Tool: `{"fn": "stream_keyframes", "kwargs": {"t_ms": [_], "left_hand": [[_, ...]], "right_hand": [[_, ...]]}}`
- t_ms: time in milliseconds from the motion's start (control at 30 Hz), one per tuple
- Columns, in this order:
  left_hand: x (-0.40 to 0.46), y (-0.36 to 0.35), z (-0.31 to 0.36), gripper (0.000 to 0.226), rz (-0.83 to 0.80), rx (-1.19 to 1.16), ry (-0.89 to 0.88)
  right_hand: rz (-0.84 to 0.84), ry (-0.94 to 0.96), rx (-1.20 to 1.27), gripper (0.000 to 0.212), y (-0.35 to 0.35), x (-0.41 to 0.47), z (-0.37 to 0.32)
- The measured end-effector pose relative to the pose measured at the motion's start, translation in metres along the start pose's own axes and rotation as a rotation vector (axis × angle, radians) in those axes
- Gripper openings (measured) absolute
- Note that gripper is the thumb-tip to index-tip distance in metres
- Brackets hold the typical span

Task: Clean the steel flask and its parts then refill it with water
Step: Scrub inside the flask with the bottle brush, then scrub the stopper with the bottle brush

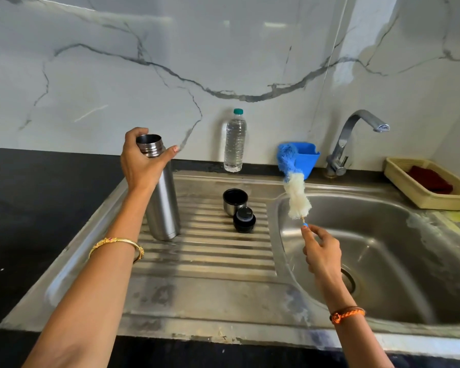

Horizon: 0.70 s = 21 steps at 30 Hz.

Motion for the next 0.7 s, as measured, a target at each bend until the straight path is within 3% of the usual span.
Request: {"fn": "stream_keyframes", "kwargs": {"t_ms": [200, 300, 400, 467, 533, 600, 633, 700], "left_hand": [[-0.002, 0.002, 0.000, 0.076, -0.060, 0.119, -0.054], [-0.007, 0.010, 0.009, 0.076, 0.024, 0.219, -0.090], [-0.029, 0.030, 0.042, 0.066, 0.264, 0.333, -0.307], [-0.058, 0.015, 0.067, 0.049, 0.283, 0.350, -0.528], [-0.088, -0.031, 0.078, 0.037, 0.048, 0.408, -0.757], [-0.129, -0.134, 0.063, 0.035, -0.519, 0.369, -0.842], [-0.141, -0.156, 0.046, 0.039, -0.714, 0.457, -0.759], [-0.151, -0.182, 0.009, 0.050, -0.898, 0.612, -0.572]], "right_hand": [[-0.018, -0.017, -0.046, 0.032, -0.005, -0.001, 0.006], [-0.016, -0.016, -0.064, 0.037, -0.003, -0.002, 0.013], [-0.003, -0.013, -0.096, 0.038, -0.005, -0.004, 0.014], [0.006, 0.015, -0.121, 0.036, 0.001, -0.008, 0.002], [-0.011, 0.055, -0.163, 0.033, 0.001, -0.017, -0.007], [0.211, -0.022, -0.151, 0.032, 0.039, -0.027, 0.012], [0.223, 0.010, -0.157, 0.032, 0.042, -0.029, 0.008], [0.201, 0.040, -0.186, 0.031, 0.050, -0.031, 0.005]]}}
Point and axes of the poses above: each hand's wrist, its own x-axis towards the middle knuckle, its own y-axis out of the back of the hand, z = x × y, the point moved 9 cm from there along x, towards the middle knuckle
